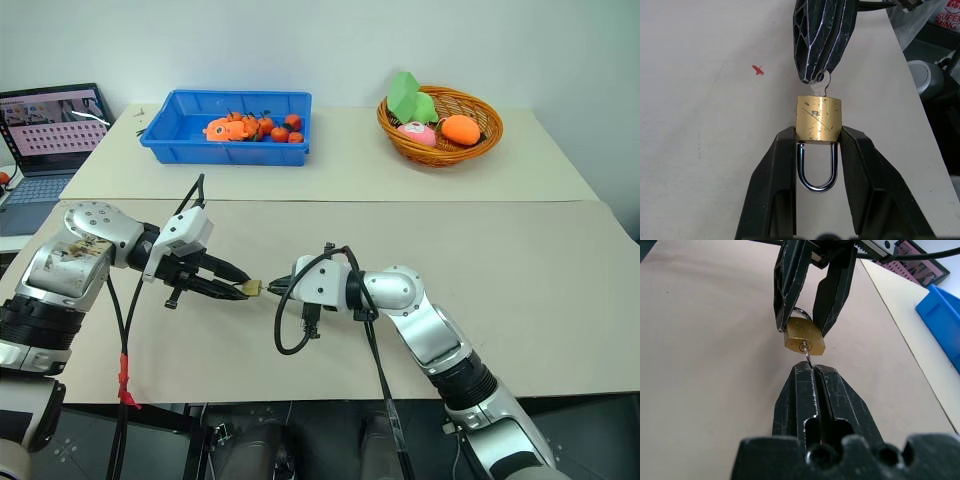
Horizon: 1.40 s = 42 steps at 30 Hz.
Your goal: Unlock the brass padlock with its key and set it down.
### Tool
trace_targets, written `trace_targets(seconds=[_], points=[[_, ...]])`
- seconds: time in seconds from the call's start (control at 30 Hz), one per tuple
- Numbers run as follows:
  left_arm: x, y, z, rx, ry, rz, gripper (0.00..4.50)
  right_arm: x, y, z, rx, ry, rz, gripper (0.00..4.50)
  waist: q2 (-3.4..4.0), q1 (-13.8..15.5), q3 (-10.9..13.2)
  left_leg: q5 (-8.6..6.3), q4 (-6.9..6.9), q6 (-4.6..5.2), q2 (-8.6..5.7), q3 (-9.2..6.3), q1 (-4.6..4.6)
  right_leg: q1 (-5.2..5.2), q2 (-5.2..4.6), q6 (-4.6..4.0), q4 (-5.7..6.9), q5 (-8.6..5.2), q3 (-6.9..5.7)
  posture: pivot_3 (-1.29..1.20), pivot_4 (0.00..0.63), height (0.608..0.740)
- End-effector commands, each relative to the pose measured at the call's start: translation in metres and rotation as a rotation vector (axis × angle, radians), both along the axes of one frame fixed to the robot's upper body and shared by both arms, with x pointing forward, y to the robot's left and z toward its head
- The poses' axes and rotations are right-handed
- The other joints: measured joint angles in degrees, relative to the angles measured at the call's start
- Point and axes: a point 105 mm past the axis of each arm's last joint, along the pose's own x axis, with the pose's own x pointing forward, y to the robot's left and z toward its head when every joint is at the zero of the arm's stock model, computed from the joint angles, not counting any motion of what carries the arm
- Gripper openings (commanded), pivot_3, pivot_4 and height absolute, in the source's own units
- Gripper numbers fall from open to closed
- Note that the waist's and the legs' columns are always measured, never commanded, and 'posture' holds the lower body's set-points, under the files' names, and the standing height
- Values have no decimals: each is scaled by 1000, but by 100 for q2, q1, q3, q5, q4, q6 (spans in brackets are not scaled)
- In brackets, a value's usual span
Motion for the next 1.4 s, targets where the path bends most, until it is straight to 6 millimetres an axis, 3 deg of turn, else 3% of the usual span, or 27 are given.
trace_targets(seconds=[0.03,0.37,0.6,0.7,0.8,1.07,1.2,1.4], points=[[1,0,16,-13,-77,6,768,-14,8,15,43,-21,69,85,0,1,0,0,0,0,0,0,0,0,0,0,0,0,0,0,150,664],[3,-1,17,-15,-79,9,768,-3,0,16,-84,-483,29,85,0,0,0,0,-1,0,-1,0,0,-1,0,1,0,-1,0,0,150,664],[2,-1,17,-13,-79,13,768,2,-3,13,-93,-622,8,85,0,-1,0,1,0,-2,0,1,-1,-3,-1,-1,2,-2,0,0,150,664],[3,0,17,-13,-80,14,768,4,-4,14,-73,-614,-3,841,0,0,0,1,1,-2,0,1,-2,-3,0,-1,2,-2,0,0,150,664],[3,0,18,-14,-81,15,768,4,-2,16,-70,-629,-6,1937,0,0,0,1,1,-2,0,1,-2,-3,-1,-1,2,-2,0,0,150,664],[3,0,18,-14,-83,18,768,6,-6,17,-78,-660,-9,1937,0,1,0,1,1,-2,0,0,-2,-3,-1,-1,3,-2,0,0,150,664],[3,1,18,-13,-84,21,768,-2,0,29,-73,-873,34,1937,0,-8,0,1,1,-2,0,2,-2,-6,0,-1,4,-3,2,0,150,664],[4,1,19,-13,-85,22,768,-4,0,27,-94,-1043,84,1937,0,-7,0,2,1,-4,1,3,-3,-9,0,-4,8,-7,2,0,150,664]])
